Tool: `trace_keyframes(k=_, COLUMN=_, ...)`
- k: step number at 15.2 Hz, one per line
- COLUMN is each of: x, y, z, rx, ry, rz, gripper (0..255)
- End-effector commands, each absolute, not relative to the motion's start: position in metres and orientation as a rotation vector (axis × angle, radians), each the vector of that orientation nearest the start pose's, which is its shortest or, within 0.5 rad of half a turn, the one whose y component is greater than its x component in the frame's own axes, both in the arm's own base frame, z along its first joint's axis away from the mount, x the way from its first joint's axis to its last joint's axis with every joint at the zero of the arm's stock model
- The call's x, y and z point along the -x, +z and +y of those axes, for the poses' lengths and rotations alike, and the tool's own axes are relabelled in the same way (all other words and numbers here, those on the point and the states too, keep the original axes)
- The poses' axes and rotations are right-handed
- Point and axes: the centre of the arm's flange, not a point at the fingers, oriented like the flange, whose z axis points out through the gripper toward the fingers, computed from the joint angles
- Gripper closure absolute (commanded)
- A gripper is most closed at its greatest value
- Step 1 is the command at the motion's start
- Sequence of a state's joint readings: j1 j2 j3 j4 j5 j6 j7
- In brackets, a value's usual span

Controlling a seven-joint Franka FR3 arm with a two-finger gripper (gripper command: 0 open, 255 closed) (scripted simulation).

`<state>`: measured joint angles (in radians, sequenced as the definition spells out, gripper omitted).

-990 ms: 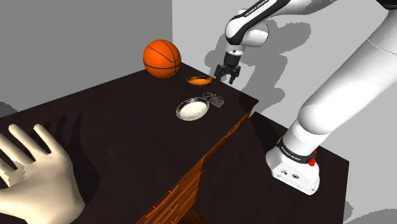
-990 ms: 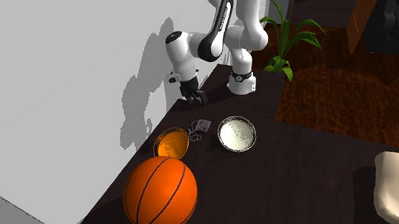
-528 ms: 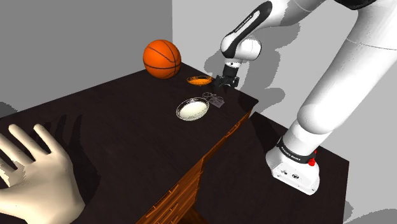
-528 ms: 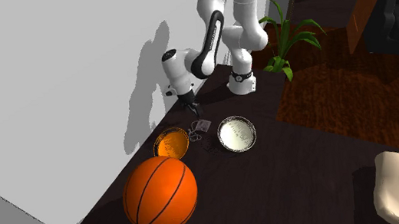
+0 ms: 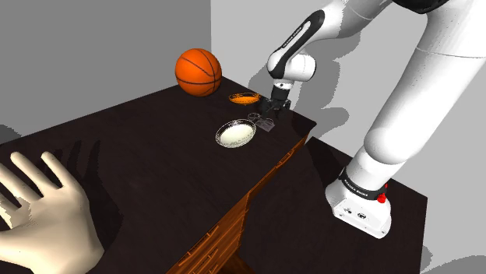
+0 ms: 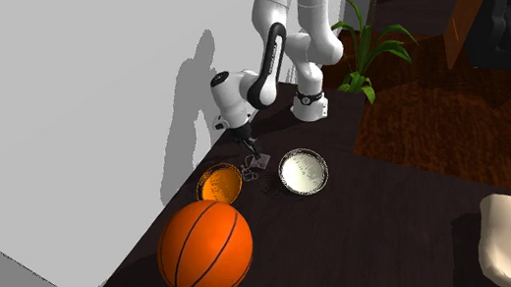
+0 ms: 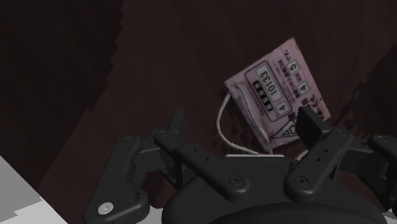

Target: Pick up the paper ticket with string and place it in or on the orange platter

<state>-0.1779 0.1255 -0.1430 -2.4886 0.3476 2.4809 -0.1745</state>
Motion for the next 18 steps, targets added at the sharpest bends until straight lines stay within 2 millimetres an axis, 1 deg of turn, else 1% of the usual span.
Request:
trace_keyframes(k=1, x=-0.435, y=0.228, z=-0.147, rx=2.867, ry=0.118, rz=0.635, gripper=0)
trace_keyframes(k=4, x=-0.435, y=0.228, z=-0.147, rx=2.867, ry=0.118, rz=0.635, gripper=0)
trace_keyframes(k=5, x=-0.435, y=0.228, z=-0.147, rx=2.867, ry=0.118, rz=0.635, gripper=255)
trace_keyframes(k=14, x=-0.435, y=0.228, z=-0.147, rx=2.867, ry=0.118, rz=0.635, gripper=255)
trace_keyframes(k=18, x=-0.435, y=0.249, z=-0.147, rx=2.867, ry=0.118, rz=0.635, gripper=255)
